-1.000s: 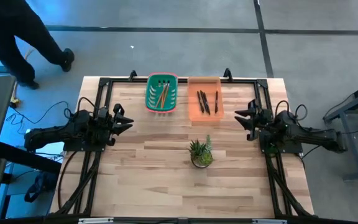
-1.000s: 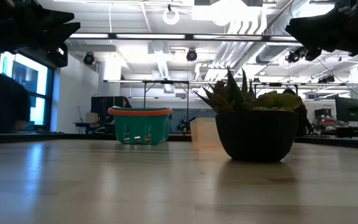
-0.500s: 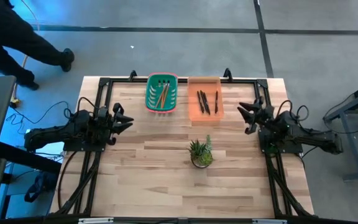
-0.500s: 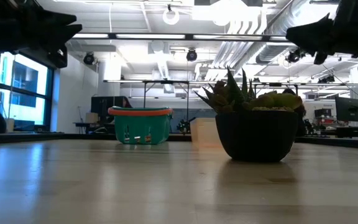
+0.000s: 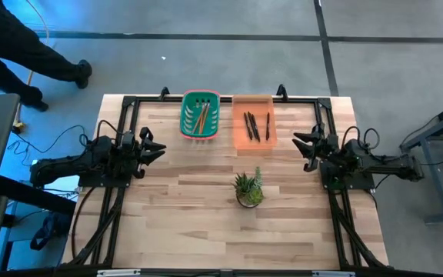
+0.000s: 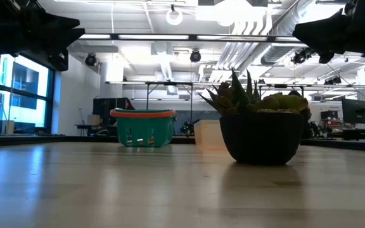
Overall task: Sort pens & pencils
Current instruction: Return to Home Position
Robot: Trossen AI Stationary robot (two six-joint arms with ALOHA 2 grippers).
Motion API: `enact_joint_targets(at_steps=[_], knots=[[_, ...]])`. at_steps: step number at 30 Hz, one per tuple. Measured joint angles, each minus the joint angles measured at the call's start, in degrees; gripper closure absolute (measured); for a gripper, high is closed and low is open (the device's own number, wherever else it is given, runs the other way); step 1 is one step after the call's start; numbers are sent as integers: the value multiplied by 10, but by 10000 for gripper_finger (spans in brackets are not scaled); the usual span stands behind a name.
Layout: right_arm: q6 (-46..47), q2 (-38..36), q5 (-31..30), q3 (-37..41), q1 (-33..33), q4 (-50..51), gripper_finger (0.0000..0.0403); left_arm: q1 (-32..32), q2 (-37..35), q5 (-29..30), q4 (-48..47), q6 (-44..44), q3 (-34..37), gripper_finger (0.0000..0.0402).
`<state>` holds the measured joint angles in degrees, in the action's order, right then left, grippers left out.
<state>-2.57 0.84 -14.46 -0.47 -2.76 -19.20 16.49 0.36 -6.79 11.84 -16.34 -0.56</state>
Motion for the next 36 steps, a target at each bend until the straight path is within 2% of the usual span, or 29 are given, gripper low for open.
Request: enact_joint_targets(at_steps=[7, 12, 16, 20, 26, 36], knots=[[6, 0, 15, 0, 23, 51, 300, 0, 0, -15, -4, 1, 0, 311], [38, -1, 15, 0, 38, 124, 300, 0, 0, -23, -55, 5, 0, 311], [65, -1, 17, 0, 47, 165, 300, 0, 0, -52, -60, 10, 0, 311], [66, -1, 34, 0, 48, 168, 300, 0, 0, -85, -78, 26, 0, 311], [56, -1, 42, -1, 48, 170, 300, 0, 3, -91, -87, 72, 0, 311], [83, -1, 37, -1, 47, 171, 300, -9, 3, -112, -85, 56, 0, 311]])
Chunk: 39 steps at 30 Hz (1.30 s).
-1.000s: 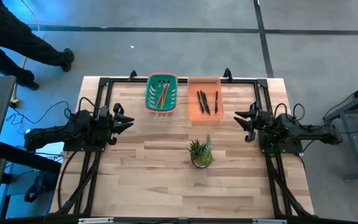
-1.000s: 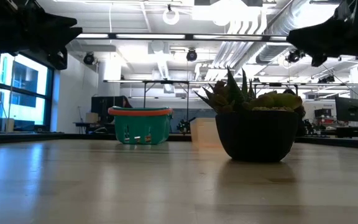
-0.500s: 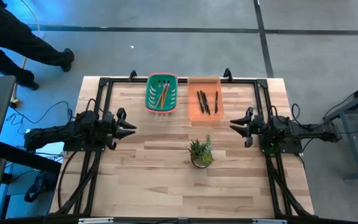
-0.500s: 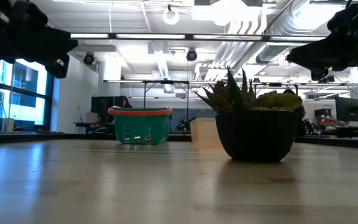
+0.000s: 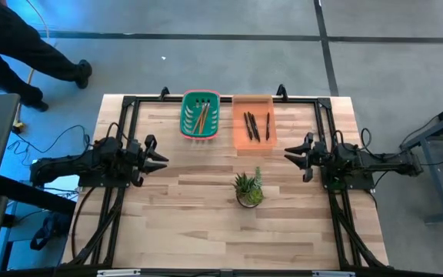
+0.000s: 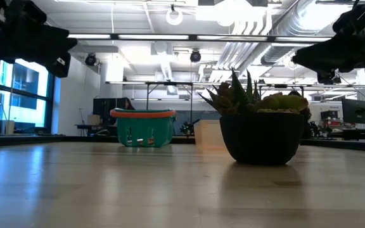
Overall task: Sort pens & pencils
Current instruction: Return to Home Position
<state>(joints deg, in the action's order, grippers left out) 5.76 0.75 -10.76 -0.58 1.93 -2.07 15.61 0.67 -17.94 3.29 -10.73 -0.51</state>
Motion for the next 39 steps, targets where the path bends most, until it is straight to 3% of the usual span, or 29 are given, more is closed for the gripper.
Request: enact_joint_targets(at_steps=[7, 11, 39], knots=[[19, 0, -1, 0, 0, 1, 300, -78, 0, 167, -1, 22, 0, 311], [18, 0, -1, 0, 0, 1, 300, -122, 2, 233, -19, 37, 0, 311], [18, 0, 8, -1, 0, 2, 300, -137, 49, 231, -17, 30, 0, 311]])
